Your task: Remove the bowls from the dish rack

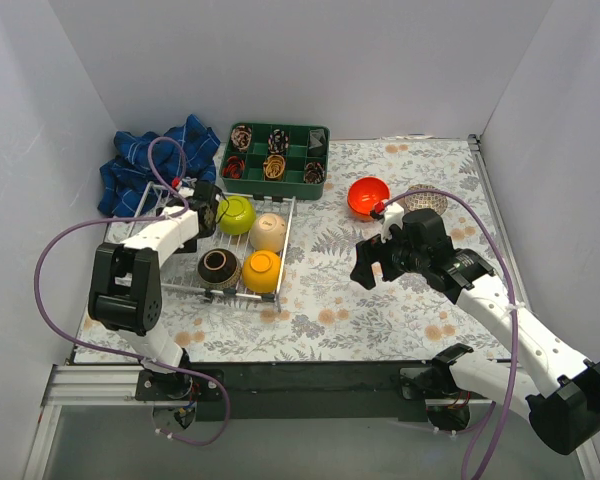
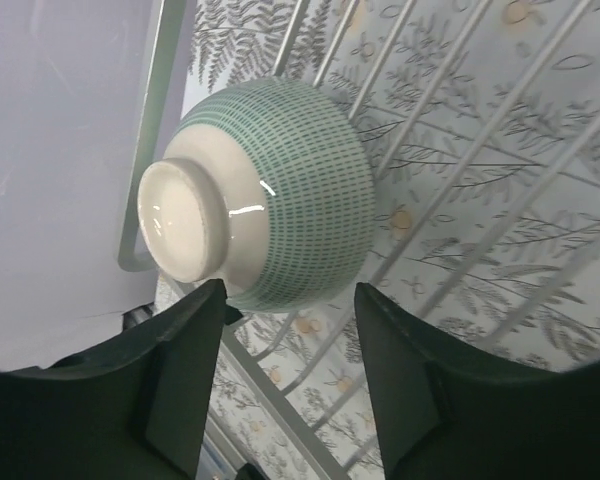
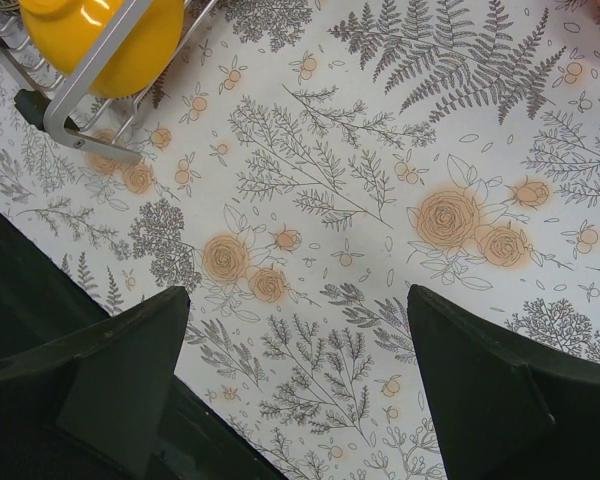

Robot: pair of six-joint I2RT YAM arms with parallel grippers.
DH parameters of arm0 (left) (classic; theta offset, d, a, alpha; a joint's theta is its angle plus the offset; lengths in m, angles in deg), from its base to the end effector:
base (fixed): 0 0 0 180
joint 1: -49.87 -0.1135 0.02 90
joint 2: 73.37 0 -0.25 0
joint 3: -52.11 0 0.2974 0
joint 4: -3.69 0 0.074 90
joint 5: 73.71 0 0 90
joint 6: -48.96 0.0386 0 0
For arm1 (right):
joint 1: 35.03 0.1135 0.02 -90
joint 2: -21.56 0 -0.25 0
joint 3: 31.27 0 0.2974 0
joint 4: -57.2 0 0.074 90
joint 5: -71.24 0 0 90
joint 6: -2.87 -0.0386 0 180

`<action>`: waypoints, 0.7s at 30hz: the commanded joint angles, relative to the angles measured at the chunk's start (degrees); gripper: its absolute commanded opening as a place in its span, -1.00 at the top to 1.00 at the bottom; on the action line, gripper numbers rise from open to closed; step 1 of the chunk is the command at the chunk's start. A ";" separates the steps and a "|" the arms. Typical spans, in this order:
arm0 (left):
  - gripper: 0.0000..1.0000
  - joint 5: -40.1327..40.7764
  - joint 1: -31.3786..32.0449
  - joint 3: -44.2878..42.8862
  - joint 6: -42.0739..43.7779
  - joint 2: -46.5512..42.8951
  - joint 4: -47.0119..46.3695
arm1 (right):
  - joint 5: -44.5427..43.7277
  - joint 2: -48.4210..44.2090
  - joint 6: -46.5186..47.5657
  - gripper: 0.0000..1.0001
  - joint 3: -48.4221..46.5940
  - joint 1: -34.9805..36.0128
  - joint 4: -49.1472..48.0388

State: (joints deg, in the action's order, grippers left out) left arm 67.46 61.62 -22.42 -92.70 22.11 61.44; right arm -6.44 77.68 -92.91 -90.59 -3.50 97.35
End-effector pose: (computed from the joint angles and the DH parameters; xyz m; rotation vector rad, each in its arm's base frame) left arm 0.3398 -0.0400 0.1597 -0.9186 2.1995 0.8461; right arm 0.2231 0.1466 0.2705 -0.6225 2.1770 0.5922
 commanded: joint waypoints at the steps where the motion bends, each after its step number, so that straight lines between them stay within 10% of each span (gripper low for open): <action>1: -0.01 -3.28 1.79 -4.68 -2.22 0.58 0.39 | -0.28 -0.48 0.77 -0.97 0.13 0.11 -1.35; 21: -0.50 4.37 -0.23 -6.02 -2.83 0.58 2.06 | 0.87 -0.31 0.95 -0.97 0.92 0.11 -1.62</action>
State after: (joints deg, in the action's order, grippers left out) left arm 68.27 63.28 -27.89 -95.39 25.13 64.26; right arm -6.55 77.76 -92.84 -89.92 -3.50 97.33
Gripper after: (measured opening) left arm 0.745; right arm 0.984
